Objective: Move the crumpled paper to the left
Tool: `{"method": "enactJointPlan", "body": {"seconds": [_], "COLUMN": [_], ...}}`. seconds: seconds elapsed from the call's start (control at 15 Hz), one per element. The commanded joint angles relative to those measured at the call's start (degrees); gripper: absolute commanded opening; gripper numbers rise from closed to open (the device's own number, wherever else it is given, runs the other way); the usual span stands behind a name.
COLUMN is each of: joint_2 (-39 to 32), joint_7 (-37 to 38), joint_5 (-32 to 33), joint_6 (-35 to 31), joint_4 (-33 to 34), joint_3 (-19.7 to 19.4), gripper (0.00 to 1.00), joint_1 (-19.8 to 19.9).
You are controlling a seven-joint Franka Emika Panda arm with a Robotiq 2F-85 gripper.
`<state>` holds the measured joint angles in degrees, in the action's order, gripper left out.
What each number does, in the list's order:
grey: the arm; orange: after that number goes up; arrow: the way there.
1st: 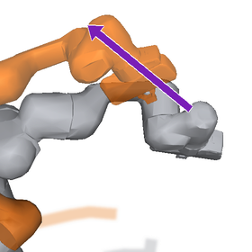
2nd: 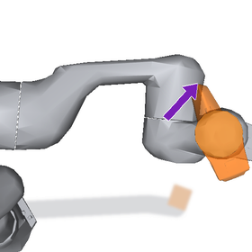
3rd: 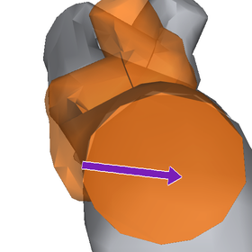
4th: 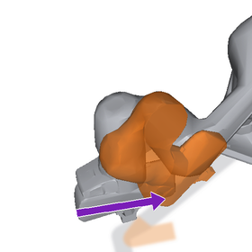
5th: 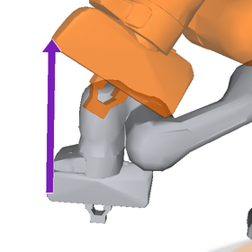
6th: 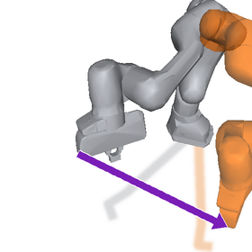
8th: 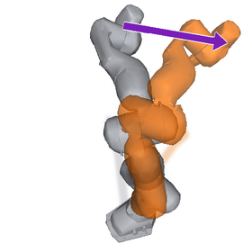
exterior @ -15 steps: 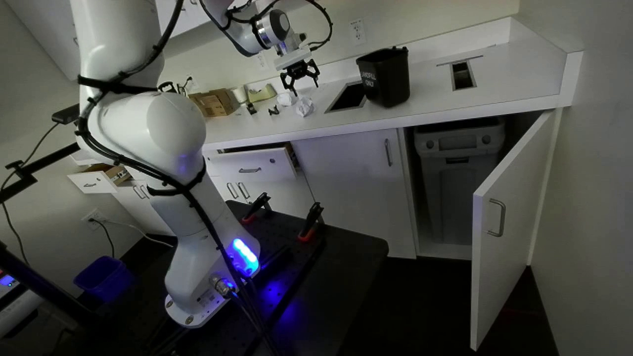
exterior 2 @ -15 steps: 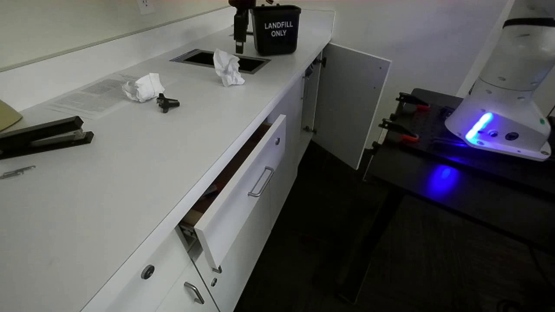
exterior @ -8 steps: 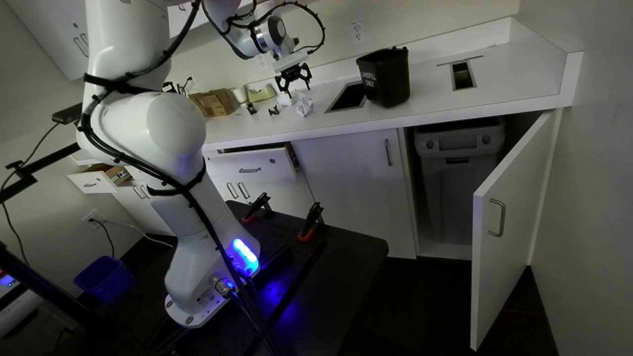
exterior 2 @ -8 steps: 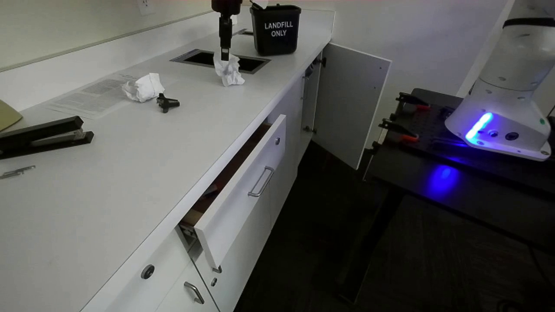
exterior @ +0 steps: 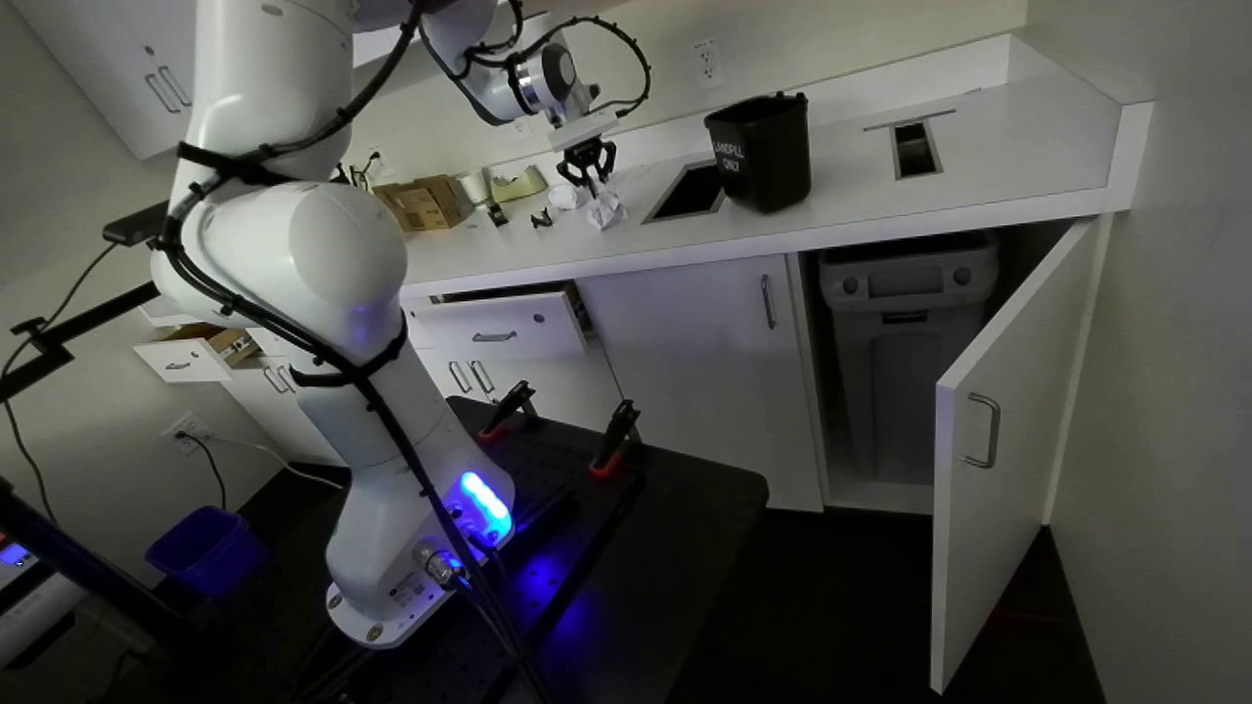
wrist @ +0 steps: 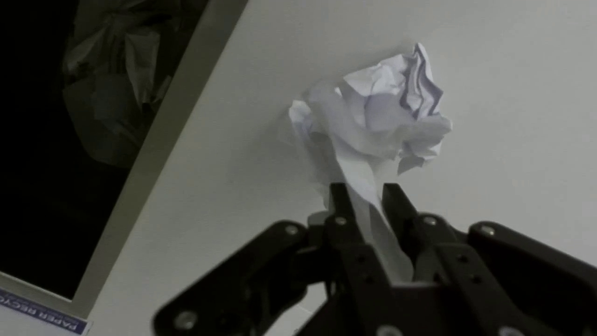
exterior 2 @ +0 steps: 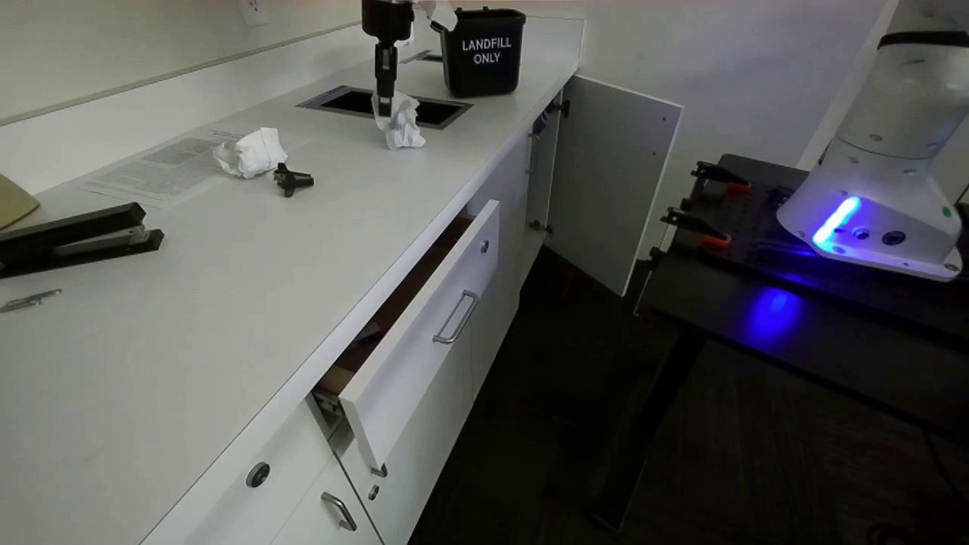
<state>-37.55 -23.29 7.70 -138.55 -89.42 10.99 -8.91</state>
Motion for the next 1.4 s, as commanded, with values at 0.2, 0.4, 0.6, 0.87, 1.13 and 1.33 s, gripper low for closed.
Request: {"method": "enactJointPlan", "body": {"seconds": [0.2, 0.4, 0.6, 0.87, 1.13, 1.33], "joint_2": [-1.1, 2.0, 6.1, 10.7, 8.7, 4.2], "joint_7": [0.1, 2.9, 8.7, 15.7, 21.1, 22.1], "joint_5": [0.0, -0.7, -2.3, -3.7, -4.4, -8.3], "joint_6": [1.3, 0.6, 1.8, 2.4, 2.1, 1.9], "joint_4": [2.7, -0.1, -2.3, -3.4, 0.5, 2.8], "joint_3": [0.1, 0.6, 1.9, 3.4, 4.4, 6.2], "gripper": [0.00, 0.00, 0.00, 0.00, 0.00, 0.00], "joint_1": [-0.2, -1.2, -3.2, -7.3, -11.8, -13.2]}}
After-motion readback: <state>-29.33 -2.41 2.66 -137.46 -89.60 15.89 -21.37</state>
